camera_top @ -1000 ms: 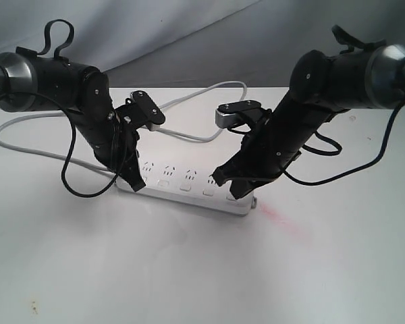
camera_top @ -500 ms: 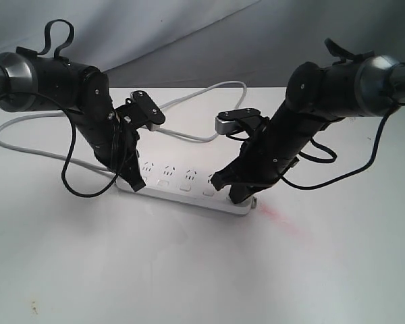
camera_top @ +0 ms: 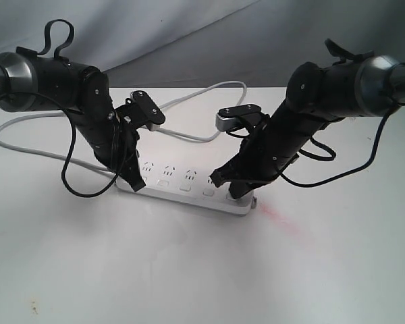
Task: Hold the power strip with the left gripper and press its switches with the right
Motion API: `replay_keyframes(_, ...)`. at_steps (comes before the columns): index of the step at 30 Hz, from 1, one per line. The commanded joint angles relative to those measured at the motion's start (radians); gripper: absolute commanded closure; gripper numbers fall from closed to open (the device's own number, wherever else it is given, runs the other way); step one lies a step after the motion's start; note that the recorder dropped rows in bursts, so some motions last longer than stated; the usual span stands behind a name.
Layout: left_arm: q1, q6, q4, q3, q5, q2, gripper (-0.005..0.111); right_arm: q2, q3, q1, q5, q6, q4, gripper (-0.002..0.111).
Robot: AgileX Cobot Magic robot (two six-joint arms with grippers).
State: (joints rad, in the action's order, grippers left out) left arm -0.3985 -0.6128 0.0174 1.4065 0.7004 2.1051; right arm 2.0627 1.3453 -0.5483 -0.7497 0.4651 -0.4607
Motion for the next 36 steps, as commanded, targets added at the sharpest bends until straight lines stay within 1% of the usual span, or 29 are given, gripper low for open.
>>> replay_keyframes(1, -0.001, 0.013, 0.003, -0.005, 0.019, 0.018, 0.107, 0.004, 0.006, -0.001, -0.022, -0.006, 0.005, 0.108)
replay_keyframes(9, -0.001, 0.013, 0.003, -0.005, 0.019, 0.018, 0.107, 0.057, -0.001, -0.001, -0.035, -0.104, 0.060, 0.108)
replay_keyframes(16, -0.001, 0.013, 0.003, -0.005, 0.019, 0.018, 0.107, 0.109, -0.001, -0.001, -0.048, -0.130, 0.057, 0.108)
replay_keyframes(20, -0.001, 0.013, 0.003, -0.005, 0.019, 0.018, 0.107, 0.109, -0.001, -0.030, -0.048, -0.138, 0.071, 0.108)
replay_keyframes(22, -0.001, 0.013, 0.003, -0.005, 0.019, 0.018, 0.107, 0.109, -0.001, -0.047, -0.041, -0.177, 0.109, 0.108)
replay_keyframes(25, -0.001, 0.013, 0.003, -0.005, 0.019, 0.018, 0.107, 0.109, -0.001, -0.073, -0.030, -0.292, 0.251, 0.108)
replay_keyframes(27, -0.001, 0.013, 0.003, -0.005, 0.019, 0.018, 0.107, 0.109, -0.001, -0.084, -0.028, -0.351, 0.308, 0.108)
replay_keyframes(36, -0.001, 0.013, 0.003, -0.005, 0.019, 0.018, 0.107, 0.065, 0.001, -0.091, -0.001, -0.366, 0.318, 0.108)
